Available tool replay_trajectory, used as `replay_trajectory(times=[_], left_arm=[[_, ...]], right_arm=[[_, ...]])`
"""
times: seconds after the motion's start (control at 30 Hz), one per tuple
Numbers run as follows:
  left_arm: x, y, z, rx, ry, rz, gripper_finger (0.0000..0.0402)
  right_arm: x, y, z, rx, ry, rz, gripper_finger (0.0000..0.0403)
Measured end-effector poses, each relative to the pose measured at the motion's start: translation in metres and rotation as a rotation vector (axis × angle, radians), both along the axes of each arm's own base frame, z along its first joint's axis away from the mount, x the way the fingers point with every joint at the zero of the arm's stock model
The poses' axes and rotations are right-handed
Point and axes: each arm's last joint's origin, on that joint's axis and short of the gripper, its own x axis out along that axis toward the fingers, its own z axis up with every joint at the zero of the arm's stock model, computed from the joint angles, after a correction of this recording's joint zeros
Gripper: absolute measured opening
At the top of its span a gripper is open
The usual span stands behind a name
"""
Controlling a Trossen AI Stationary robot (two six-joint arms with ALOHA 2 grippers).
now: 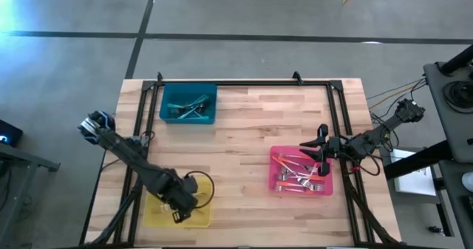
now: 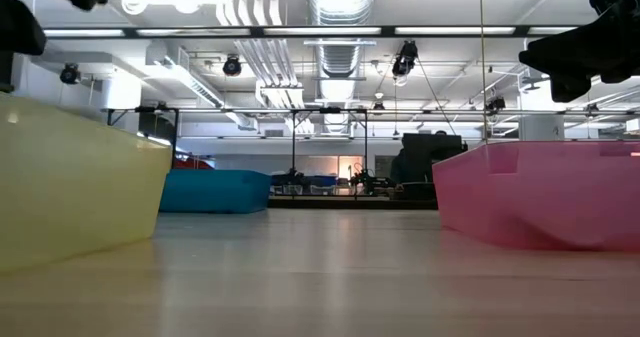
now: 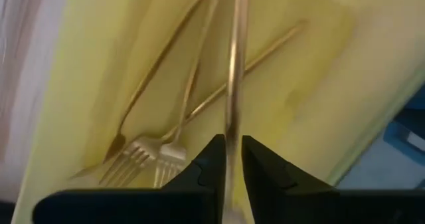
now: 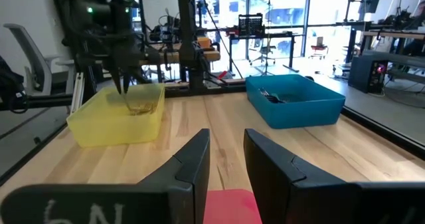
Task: Sort silverware by color (type)
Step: Put the gold fork into the yellow bin, then return to Home Position
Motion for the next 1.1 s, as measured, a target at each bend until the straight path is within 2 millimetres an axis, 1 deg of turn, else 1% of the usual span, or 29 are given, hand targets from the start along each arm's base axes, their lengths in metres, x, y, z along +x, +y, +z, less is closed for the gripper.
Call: replay_trajectory(times=[0.1,0.17,0.27,0.37,0.53,0.63,0.7,0.77,0.9,1.0,1.1], left_arm=[[-0.002,0.001,-0.006,0.017,0.031,0.038,0.0052],[-0.002,0.002,-0.006,0.028,0.022,0.042,0.0070],[-0.001,0.006,0.000,0.092,-0.058,0.014,0.0096],[0.004,0.008,0.011,0.195,-0.182,-0.044,0.0105],[0.012,0.010,0.041,0.403,-0.338,-0.148,0.0099],[0.014,0.016,0.062,0.624,-0.434,-0.220,0.0094],[0.014,0.021,0.077,0.760,-0.489,-0.215,0.0092],[0.010,0.026,0.094,0.835,-0.529,-0.185,0.0091],[-0.001,0.035,0.120,0.832,-0.581,-0.129,0.0091],[-0.010,0.041,0.133,0.807,-0.618,-0.107,0.0091],[-0.020,0.049,0.142,0.800,-0.641,-0.123,0.0091]], right_arm=[[0.000,0.000,0.000,0.000,0.000,0.000,0.0086],[0.000,0.000,0.000,0.000,0.000,0.000,0.0086],[0.000,0.000,0.000,0.000,0.000,0.000,0.0086],[0.000,0.000,0.000,0.000,0.000,0.000,0.0086],[0.000,0.000,0.000,0.000,0.000,0.000,0.0086],[0.000,0.000,0.000,0.000,0.000,0.000,0.0086],[0.000,0.000,0.000,0.000,0.000,0.000,0.0086],[0.000,0.000,0.000,0.000,0.000,0.000,0.0086],[0.000,0.000,0.000,0.000,0.000,0.000,0.0086],[0.000,0.000,0.000,0.000,0.000,0.000,0.0086],[0.000,0.000,0.000,0.000,0.000,0.000,0.0086]])
